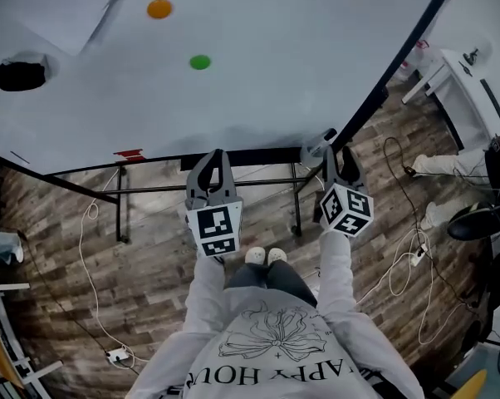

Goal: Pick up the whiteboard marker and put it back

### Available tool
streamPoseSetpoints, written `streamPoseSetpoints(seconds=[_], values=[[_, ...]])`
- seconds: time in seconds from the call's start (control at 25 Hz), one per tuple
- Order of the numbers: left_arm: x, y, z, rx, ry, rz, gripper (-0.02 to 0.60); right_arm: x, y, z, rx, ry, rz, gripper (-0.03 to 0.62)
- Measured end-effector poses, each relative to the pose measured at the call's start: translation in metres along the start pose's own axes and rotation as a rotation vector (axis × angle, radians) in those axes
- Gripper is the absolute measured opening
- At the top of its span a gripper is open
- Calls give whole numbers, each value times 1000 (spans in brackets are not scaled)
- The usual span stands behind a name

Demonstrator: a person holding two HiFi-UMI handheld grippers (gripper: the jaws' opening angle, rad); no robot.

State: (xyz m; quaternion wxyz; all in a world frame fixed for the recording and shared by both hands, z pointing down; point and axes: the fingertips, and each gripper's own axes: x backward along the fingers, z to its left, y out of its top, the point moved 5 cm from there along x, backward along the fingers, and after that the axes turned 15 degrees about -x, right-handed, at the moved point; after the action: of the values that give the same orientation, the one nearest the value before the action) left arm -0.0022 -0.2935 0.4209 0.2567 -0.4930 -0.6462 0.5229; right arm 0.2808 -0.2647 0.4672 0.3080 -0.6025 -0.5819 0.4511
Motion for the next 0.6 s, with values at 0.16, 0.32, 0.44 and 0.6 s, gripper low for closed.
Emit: streamPoseSetpoints(seconds=[0.16,0.32,0.44,0.6], values=[[-8,-5,-4,1,2,21,9,-18,-3,-11,7,-11,29,150],[-16,-10,-8,4,-1,40,8,-38,-13,-19,-3,-8,75,150],[-21,-14,-12,9,3,53,8,-51,-22,-28,-9,-10,109,150],[-26,-19,-16,11,14,72,9,-64,-30,-37,-2,-24,134,150]])
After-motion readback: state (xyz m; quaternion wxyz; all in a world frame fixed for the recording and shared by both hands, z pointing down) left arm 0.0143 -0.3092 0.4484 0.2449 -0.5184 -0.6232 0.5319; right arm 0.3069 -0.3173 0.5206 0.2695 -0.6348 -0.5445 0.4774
